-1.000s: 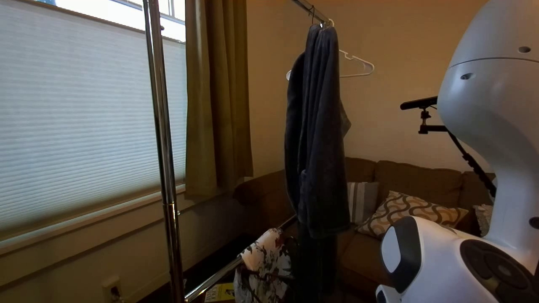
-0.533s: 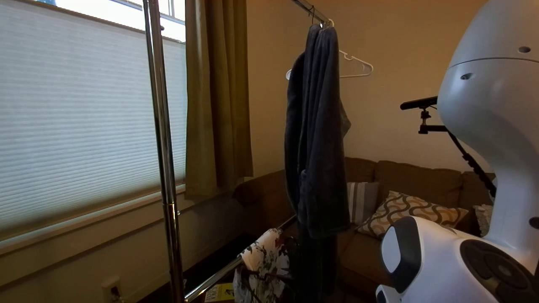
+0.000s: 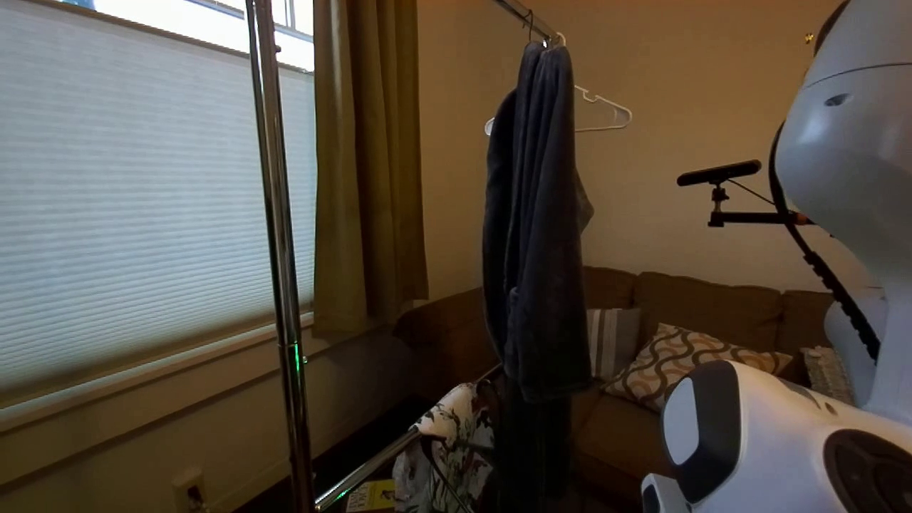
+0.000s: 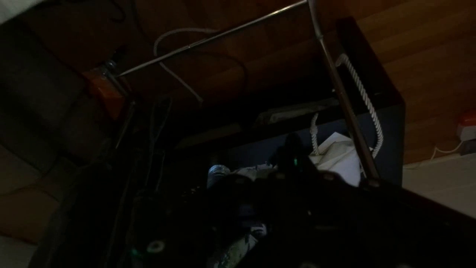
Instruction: Put the coat hanger on the top rack
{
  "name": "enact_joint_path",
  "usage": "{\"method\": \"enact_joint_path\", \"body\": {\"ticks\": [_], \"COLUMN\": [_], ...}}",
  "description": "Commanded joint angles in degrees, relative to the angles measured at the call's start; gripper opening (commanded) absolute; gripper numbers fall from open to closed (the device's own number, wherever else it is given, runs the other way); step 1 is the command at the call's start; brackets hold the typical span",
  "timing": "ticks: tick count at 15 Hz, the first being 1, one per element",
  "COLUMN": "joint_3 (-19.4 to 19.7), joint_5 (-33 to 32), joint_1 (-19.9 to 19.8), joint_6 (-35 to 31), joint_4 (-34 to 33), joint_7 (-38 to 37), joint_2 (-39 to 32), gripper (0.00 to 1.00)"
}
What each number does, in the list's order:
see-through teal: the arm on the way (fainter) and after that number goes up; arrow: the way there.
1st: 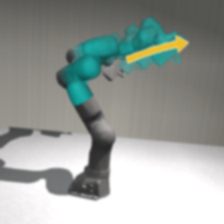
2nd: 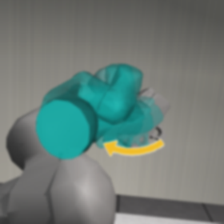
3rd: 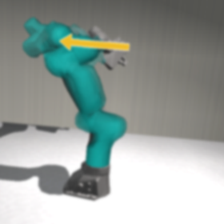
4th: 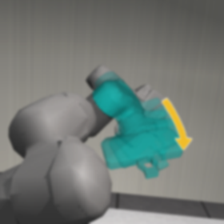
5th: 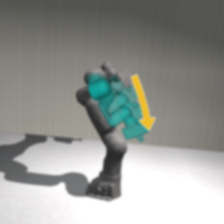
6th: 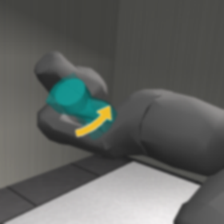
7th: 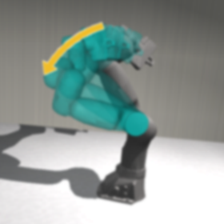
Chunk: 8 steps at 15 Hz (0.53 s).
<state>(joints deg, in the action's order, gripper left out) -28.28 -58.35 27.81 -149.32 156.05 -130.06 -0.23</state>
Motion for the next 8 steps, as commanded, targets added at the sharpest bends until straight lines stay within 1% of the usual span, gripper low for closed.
{"method": "enact_joint_path", "body": {"ticks": [1, 4, 5, 6, 7, 8], "joint_3": [-2.17, -2.37, -3.01, -3.53, -3.65, -3.81], "joint_5": [8.91, 12.68, 12.78, 13.14, 15.27, 16.18], "joint_1": [2.25, 2.51, 2.97, 3.23, 3.8, 3.97], "joint_6": [6.22, 0.63, 1.78, 1.77, -1.01, -3.39], "joint_4": [1.38, 4.31, 1.5, 1.11, 4.41, 4.61], "joint_7": [8.59, 11.7, 10.81, 10.26, 11.48, 12.3], "joint_2": [3.01, 9.0, 8.38, 9.76, 14.43, 15.36], "gripper": [0.02, 0.02, 0.02, 0.02, 0.02, 0.02]}}
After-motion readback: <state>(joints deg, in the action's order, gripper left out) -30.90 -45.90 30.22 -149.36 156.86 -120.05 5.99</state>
